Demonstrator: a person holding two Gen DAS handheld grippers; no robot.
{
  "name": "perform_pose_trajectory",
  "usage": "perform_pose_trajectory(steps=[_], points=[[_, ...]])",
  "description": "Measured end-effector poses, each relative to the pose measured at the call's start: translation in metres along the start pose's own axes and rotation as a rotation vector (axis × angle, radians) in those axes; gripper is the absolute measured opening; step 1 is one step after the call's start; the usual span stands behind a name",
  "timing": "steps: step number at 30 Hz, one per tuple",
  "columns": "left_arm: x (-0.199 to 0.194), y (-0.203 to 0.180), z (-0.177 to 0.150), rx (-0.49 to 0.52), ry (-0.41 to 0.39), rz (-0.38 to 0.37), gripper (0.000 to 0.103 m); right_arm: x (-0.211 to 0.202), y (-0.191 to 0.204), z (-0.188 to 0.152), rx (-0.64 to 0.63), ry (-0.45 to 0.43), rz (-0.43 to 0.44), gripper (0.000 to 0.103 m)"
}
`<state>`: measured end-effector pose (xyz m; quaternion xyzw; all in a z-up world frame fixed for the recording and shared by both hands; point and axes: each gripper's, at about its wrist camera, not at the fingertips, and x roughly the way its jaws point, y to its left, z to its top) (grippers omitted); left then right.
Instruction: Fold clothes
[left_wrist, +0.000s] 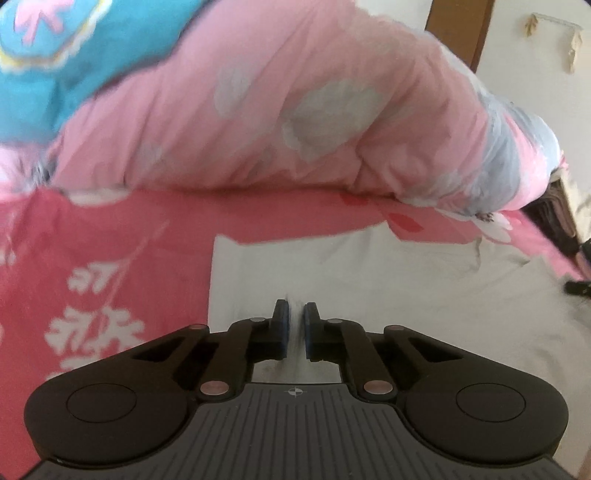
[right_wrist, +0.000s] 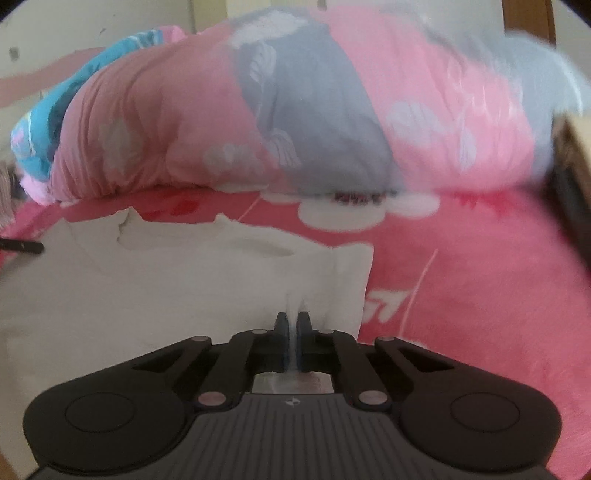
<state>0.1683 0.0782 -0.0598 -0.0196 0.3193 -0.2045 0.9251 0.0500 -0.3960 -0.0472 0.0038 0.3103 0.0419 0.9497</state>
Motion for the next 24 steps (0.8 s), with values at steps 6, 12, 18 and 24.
perform_pose_trajectory(steps=[6, 12, 18, 24], points=[[-0.023, -0.012, 0.006, 0.040, -0.069, 0.030, 0.006, -0.028, 0.025, 0.006, -0.124, -0.118, -0.103, 0.003], [-0.040, -0.017, 0.013, 0.047, -0.116, 0.047, 0.005, -0.046, 0.033, 0.015, -0.129, -0.182, -0.154, 0.003], [-0.046, -0.017, 0.032, 0.039, -0.173, 0.047, 0.005, -0.058, 0.033, 0.036, -0.125, -0.227, -0.175, 0.003], [-0.018, -0.014, 0.049, 0.037, -0.153, 0.066, 0.005, -0.036, 0.030, 0.065, -0.149, -0.225, -0.192, 0.003]])
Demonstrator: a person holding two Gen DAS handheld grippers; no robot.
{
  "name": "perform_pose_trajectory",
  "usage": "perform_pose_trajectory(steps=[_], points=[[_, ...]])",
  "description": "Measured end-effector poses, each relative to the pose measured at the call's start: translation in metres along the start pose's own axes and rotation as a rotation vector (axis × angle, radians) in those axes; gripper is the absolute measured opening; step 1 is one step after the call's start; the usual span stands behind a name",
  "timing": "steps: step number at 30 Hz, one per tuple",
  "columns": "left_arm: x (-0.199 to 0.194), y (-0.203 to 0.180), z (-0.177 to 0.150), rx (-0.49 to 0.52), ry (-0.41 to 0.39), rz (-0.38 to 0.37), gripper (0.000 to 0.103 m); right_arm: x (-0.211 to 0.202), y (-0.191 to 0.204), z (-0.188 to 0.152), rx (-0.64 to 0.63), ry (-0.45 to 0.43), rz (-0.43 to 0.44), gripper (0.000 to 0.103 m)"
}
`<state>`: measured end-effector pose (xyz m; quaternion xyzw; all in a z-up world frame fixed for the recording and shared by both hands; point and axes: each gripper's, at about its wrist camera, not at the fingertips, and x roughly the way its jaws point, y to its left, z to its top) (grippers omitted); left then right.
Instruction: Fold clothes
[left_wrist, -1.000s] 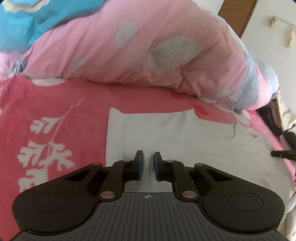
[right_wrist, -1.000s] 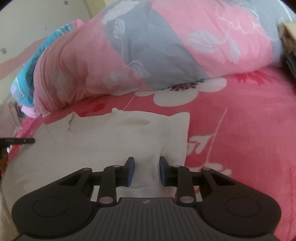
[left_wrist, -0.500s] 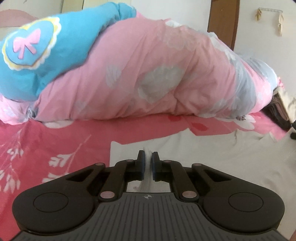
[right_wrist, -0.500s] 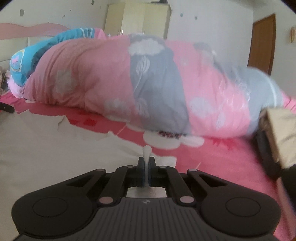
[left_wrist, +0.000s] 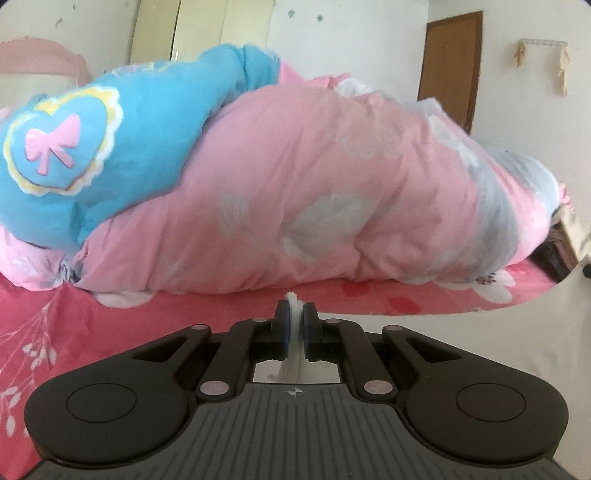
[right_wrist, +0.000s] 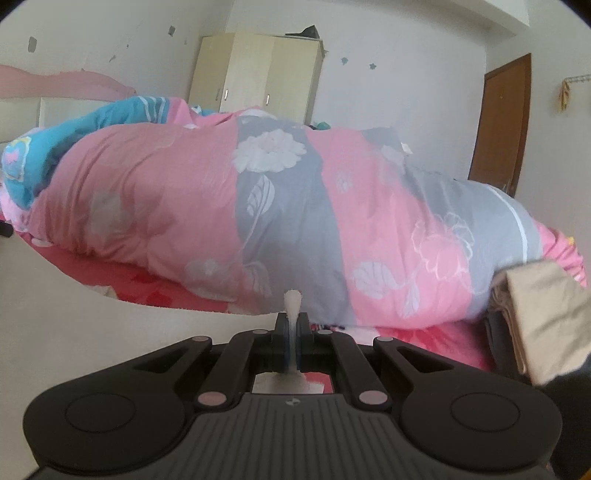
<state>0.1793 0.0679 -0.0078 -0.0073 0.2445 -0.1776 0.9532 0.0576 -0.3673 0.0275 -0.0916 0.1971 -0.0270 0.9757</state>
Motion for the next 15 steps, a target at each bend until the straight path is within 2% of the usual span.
perform_pose_trajectory(steps=[5, 11, 15], points=[[0.033, 0.006, -0.005, -0.013, 0.038, 0.013, 0.005, 0.047, -0.003, -0.006, 0.006, 0.062, -0.007, 0.002], [0.066, 0.011, -0.008, -0.018, 0.066, 0.015, 0.005, 0.088, -0.012, -0.005, 0.048, 0.089, 0.010, 0.002], [0.085, 0.017, -0.014, -0.033, 0.091, 0.006, 0.005, 0.115, -0.015, -0.019, 0.067, 0.149, 0.017, 0.002]])
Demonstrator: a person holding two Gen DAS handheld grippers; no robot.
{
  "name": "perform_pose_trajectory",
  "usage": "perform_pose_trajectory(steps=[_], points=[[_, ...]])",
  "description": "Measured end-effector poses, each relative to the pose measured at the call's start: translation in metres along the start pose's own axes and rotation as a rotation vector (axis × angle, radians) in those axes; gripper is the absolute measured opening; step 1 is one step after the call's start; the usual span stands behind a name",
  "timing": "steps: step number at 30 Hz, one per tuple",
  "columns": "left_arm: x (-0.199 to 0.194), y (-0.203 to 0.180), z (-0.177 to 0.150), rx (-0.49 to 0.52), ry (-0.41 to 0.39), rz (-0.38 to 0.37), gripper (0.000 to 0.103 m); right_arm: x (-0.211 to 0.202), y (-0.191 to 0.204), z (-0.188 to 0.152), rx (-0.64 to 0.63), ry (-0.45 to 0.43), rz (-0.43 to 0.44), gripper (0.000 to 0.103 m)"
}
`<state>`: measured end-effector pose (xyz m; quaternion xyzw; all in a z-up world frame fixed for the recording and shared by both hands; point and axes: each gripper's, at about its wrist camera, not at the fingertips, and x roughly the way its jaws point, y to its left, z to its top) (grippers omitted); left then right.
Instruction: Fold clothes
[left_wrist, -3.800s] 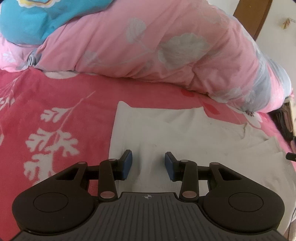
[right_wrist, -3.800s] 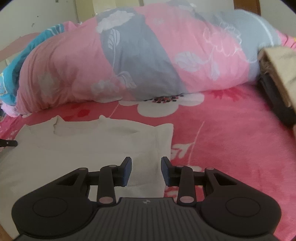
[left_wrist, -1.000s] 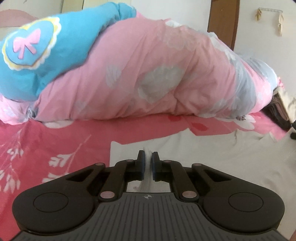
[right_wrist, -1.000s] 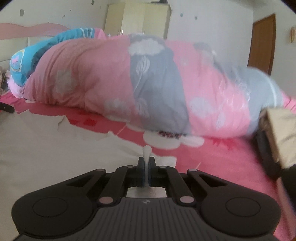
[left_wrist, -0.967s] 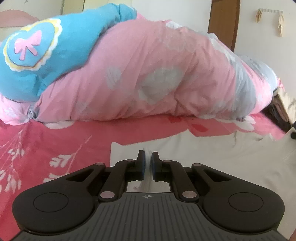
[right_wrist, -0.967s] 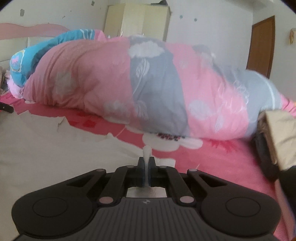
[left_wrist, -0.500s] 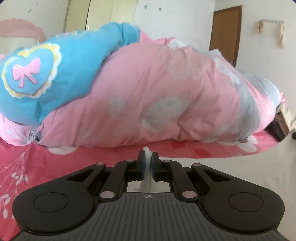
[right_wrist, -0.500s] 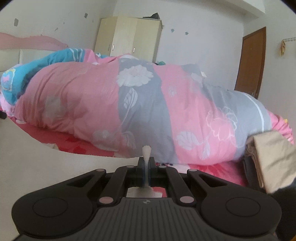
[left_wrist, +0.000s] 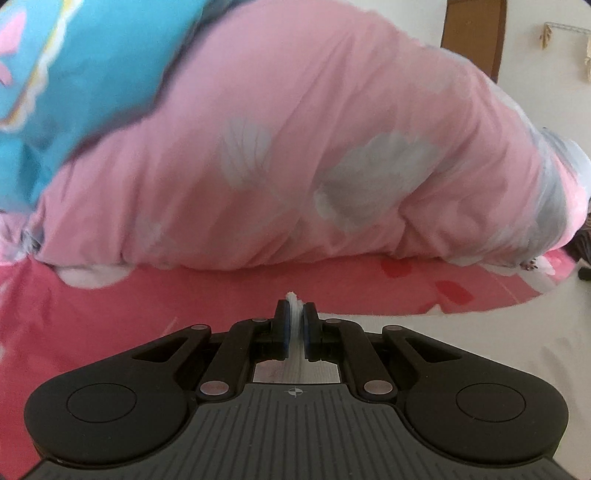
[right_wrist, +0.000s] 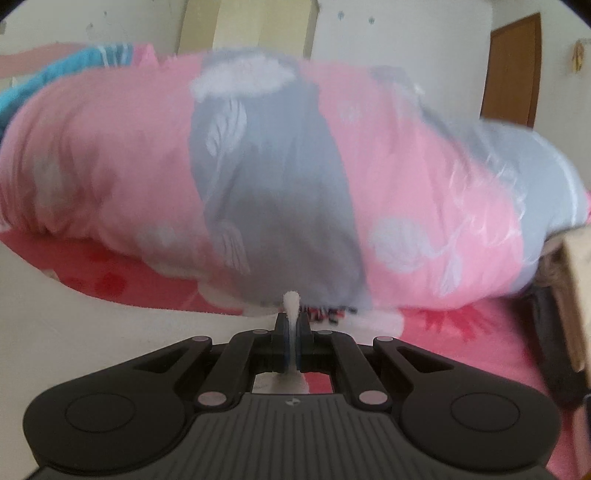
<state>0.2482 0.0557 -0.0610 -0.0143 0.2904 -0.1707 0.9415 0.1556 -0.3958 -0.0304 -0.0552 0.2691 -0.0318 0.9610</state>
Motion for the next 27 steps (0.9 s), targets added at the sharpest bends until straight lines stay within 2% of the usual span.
perform_pose_trajectory(steps=[2, 6, 14, 17, 20, 23, 25, 27], points=[[0.002, -0.001, 0.002, 0.005, -0.007, -0.007, 0.005, 0.008, -0.004, -0.004, 0.020, 0.018, 0.005, 0.002], [0.004, -0.003, 0.009, 0.024, -0.030, -0.017, 0.005, 0.005, -0.009, -0.002, 0.040, -0.005, 0.005, 0.002], [0.019, -0.001, 0.005, 0.018, 0.023, -0.012, 0.005, 0.022, -0.018, -0.005, 0.081, 0.041, 0.027, 0.002], [0.028, 0.003, 0.005, 0.006, 0.066, -0.012, 0.006, 0.026, -0.020, -0.009, 0.095, 0.059, 0.033, 0.002], [0.037, 0.006, 0.006, -0.010, 0.126, -0.027, 0.009, 0.040, -0.025, -0.015, 0.146, 0.123, 0.061, 0.003], [0.034, 0.008, 0.011, -0.022, 0.135, -0.008, 0.021, 0.046, -0.034, -0.016, 0.221, 0.170, 0.078, 0.011], [0.023, 0.010, 0.016, -0.032, 0.110, 0.014, 0.036, 0.039, -0.046, -0.015, 0.294, 0.162, 0.083, 0.030], [0.006, 0.013, 0.022, -0.042, 0.071, 0.042, 0.044, 0.025, -0.060, -0.014, 0.362, 0.141, 0.083, 0.035]])
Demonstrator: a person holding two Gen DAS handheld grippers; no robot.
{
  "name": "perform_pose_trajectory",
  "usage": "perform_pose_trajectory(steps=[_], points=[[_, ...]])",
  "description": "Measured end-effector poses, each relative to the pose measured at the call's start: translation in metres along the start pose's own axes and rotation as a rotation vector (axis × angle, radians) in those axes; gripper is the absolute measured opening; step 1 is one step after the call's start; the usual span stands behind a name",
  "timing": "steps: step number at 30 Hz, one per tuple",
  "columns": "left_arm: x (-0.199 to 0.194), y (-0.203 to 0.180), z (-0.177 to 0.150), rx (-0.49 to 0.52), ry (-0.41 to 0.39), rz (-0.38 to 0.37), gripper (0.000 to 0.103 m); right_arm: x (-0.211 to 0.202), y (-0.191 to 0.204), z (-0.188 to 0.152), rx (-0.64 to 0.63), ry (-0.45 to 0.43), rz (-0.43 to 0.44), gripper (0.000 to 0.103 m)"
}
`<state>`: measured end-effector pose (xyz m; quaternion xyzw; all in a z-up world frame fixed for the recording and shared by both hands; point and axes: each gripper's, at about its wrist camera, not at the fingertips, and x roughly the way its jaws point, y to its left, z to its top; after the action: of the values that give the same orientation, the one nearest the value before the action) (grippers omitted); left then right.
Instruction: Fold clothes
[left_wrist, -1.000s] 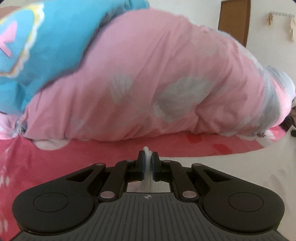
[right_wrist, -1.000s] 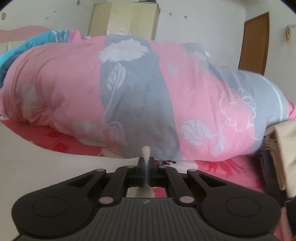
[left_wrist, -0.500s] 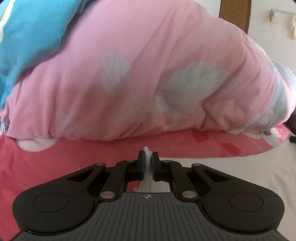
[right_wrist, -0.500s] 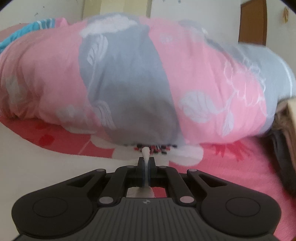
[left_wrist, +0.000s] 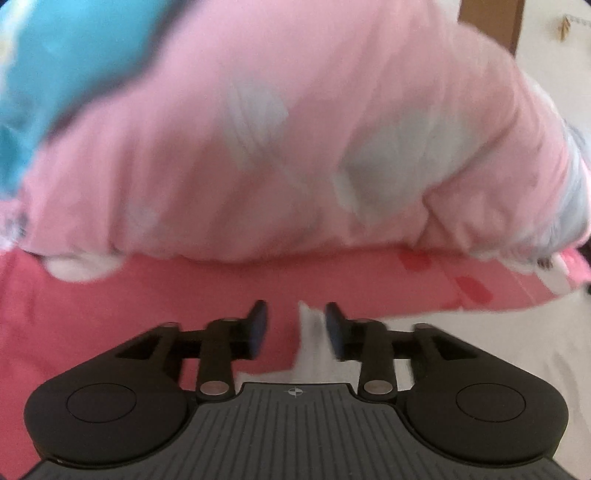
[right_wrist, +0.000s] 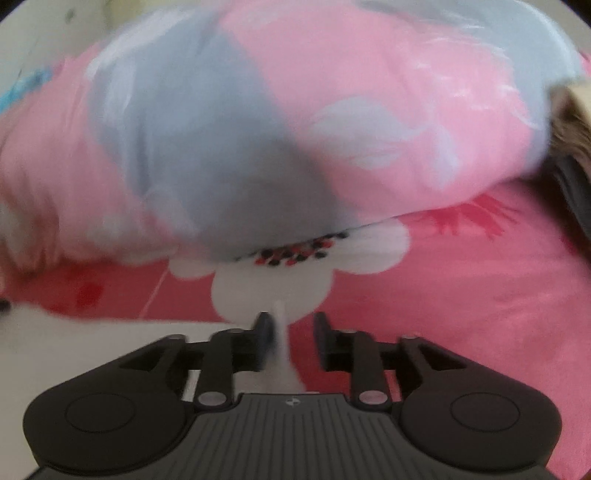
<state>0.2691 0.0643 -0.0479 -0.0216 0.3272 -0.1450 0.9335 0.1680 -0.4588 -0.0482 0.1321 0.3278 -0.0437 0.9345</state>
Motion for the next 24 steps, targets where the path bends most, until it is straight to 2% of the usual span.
perform_pose_trajectory(steps=[4, 7, 9, 11, 13, 17, 24], points=[[-0.048, 0.006, 0.009, -0.030, -0.067, 0.036, 0.046, -0.045, -0.019, 0.002, 0.089, -0.042, -0.006, 0.036], [-0.096, 0.003, 0.006, -0.021, -0.097, 0.042, 0.047, -0.095, -0.028, -0.005, 0.129, -0.086, 0.014, 0.036], [-0.129, 0.000, -0.003, -0.013, -0.103, 0.034, 0.048, -0.129, -0.031, -0.014, 0.143, -0.115, 0.033, 0.036], [-0.157, -0.002, -0.020, -0.030, -0.096, 0.016, 0.053, -0.162, -0.032, -0.031, 0.158, -0.124, 0.048, 0.036], [-0.185, 0.001, -0.041, -0.069, -0.075, -0.006, 0.057, -0.188, -0.035, -0.052, 0.195, -0.114, 0.075, 0.036], [-0.216, 0.014, -0.090, -0.177, -0.050, -0.037, 0.059, -0.230, -0.047, -0.101, 0.341, -0.075, 0.148, 0.036], [-0.234, 0.046, -0.152, -0.416, 0.020, -0.021, 0.059, -0.237, -0.073, -0.168, 0.588, 0.059, 0.175, 0.037]])
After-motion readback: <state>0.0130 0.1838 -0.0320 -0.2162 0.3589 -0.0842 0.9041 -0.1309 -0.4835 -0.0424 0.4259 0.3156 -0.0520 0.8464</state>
